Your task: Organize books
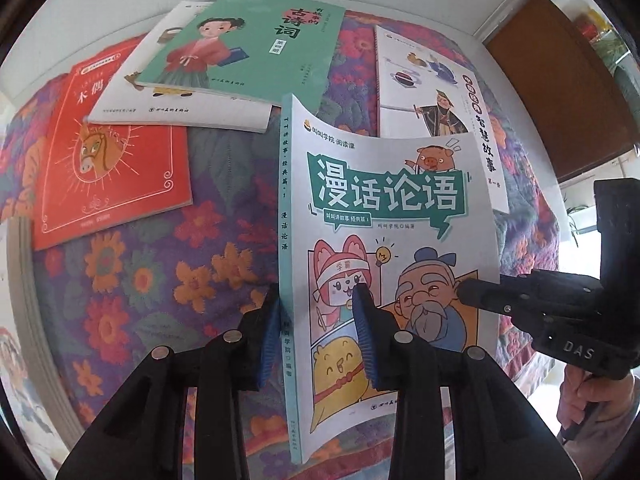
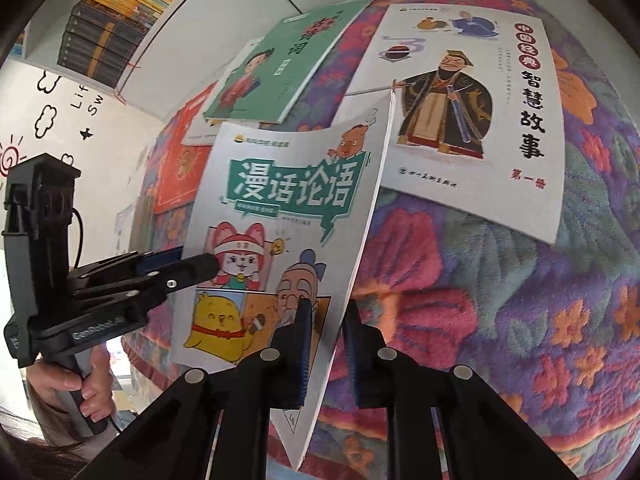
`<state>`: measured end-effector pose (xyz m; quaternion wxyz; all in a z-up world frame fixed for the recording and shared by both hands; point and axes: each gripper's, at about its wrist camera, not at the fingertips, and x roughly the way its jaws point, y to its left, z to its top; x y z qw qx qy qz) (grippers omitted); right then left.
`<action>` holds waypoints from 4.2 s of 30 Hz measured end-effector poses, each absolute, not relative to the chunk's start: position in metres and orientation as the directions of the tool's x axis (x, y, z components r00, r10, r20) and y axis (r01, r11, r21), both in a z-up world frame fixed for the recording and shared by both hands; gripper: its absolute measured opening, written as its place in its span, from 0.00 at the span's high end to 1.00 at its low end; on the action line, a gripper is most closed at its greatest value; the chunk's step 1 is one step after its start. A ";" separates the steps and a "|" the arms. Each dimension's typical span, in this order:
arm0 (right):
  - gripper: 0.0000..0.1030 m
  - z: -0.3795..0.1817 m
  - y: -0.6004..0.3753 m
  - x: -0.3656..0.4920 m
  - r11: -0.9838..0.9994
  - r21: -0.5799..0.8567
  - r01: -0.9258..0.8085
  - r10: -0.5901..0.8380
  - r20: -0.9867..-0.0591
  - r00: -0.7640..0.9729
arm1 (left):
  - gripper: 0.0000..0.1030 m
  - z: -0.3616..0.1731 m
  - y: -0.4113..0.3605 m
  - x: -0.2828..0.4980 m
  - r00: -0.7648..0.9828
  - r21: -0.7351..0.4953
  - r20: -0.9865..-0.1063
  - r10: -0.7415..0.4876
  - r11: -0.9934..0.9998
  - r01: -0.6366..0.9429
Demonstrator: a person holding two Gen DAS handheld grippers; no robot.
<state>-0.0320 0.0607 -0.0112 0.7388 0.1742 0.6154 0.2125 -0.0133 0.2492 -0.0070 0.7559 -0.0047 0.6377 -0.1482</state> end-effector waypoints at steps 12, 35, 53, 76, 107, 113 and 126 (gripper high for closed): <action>0.85 0.006 0.078 -0.042 0.846 0.519 -0.121 0.533 -0.824 0.192 | 0.70 -0.002 0.254 -0.026 0.144 -0.211 -0.959 -0.245 0.953 0.216; 0.86 0.031 0.135 -0.066 0.830 0.529 -0.174 0.557 -0.804 0.209 | 0.70 0.030 0.320 -0.058 0.231 -0.232 -0.937 -0.263 0.960 0.154; 0.85 0.057 0.198 -0.067 0.805 0.549 -0.226 0.591 -0.779 0.212 | 0.70 0.057 0.388 -0.067 0.309 -0.237 -0.917 -0.253 0.967 0.090; 0.85 0.086 0.282 -0.043 0.781 0.539 -0.315 0.609 -0.769 0.194 | 0.70 0.084 0.476 -0.059 0.390 -0.277 -0.878 -0.277 0.959 0.057; 0.85 0.069 0.430 -0.025 0.667 0.608 -0.430 0.692 -0.720 0.055 | 0.70 0.049 0.629 -0.072 0.385 -0.385 -0.861 -0.331 0.920 -0.071; 0.85 0.054 0.433 -0.025 0.667 0.617 -0.418 0.693 -0.720 0.041 | 0.70 0.032 0.635 -0.074 0.366 -0.420 -0.857 -0.363 0.903 -0.087; 0.85 0.019 0.437 -0.028 0.690 0.628 -0.360 0.674 -0.738 0.003 | 0.70 0.016 0.655 -0.079 0.359 -0.473 -0.843 -0.401 0.870 -0.139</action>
